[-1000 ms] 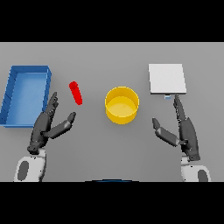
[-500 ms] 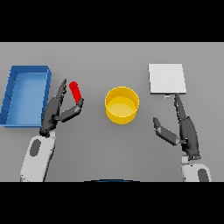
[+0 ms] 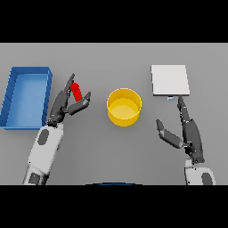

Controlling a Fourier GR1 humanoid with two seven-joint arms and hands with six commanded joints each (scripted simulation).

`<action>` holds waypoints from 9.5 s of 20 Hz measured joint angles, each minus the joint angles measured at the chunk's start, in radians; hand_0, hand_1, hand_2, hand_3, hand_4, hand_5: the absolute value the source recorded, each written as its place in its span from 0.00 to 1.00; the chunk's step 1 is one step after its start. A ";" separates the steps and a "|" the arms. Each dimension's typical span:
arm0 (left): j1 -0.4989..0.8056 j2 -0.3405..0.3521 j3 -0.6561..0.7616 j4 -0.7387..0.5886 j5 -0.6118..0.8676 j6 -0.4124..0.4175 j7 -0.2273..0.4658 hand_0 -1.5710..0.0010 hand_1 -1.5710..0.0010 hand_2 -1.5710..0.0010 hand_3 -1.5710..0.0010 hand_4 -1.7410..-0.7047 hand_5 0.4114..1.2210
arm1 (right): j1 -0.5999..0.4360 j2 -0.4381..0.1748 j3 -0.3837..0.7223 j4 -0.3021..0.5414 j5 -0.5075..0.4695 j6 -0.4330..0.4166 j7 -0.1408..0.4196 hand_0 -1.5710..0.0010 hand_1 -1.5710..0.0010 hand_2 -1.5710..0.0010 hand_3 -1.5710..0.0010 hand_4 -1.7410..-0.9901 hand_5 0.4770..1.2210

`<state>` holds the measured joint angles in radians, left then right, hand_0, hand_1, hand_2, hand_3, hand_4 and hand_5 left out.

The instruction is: Pick up the red beaker and tilt it to pour out 1 green nut into yellow bowl. Pick up the yellow bowl and place it on the metallic measuring scale.

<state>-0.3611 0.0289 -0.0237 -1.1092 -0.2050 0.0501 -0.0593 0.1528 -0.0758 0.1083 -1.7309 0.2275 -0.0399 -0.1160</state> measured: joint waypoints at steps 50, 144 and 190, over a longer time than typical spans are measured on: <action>-0.359 0.201 -0.471 0.007 -0.458 -0.027 0.343 0.00 0.00 0.00 0.00 0.00 0.93 | 0.017 -0.001 0.009 -0.028 0.022 -0.004 0.038 1.00 1.00 1.00 1.00 0.63 0.30; -0.185 0.934 -0.647 -0.183 0.452 0.235 0.668 0.81 0.84 0.84 0.85 0.88 0.34 | 0.015 -0.005 0.021 0.021 0.028 -0.001 -0.048 1.00 1.00 1.00 1.00 0.74 0.25; -0.210 0.900 -0.620 -0.157 0.477 0.256 0.587 1.00 1.00 1.00 1.00 0.91 0.40 | -0.740 -0.279 0.504 0.498 0.555 0.497 -0.063 1.00 1.00 1.00 1.00 0.58 0.27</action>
<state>-0.5708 0.9291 -0.6435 -1.2658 0.2719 0.3064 0.5273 -0.5867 -0.3550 0.6120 -1.2329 0.7825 0.4572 -0.1787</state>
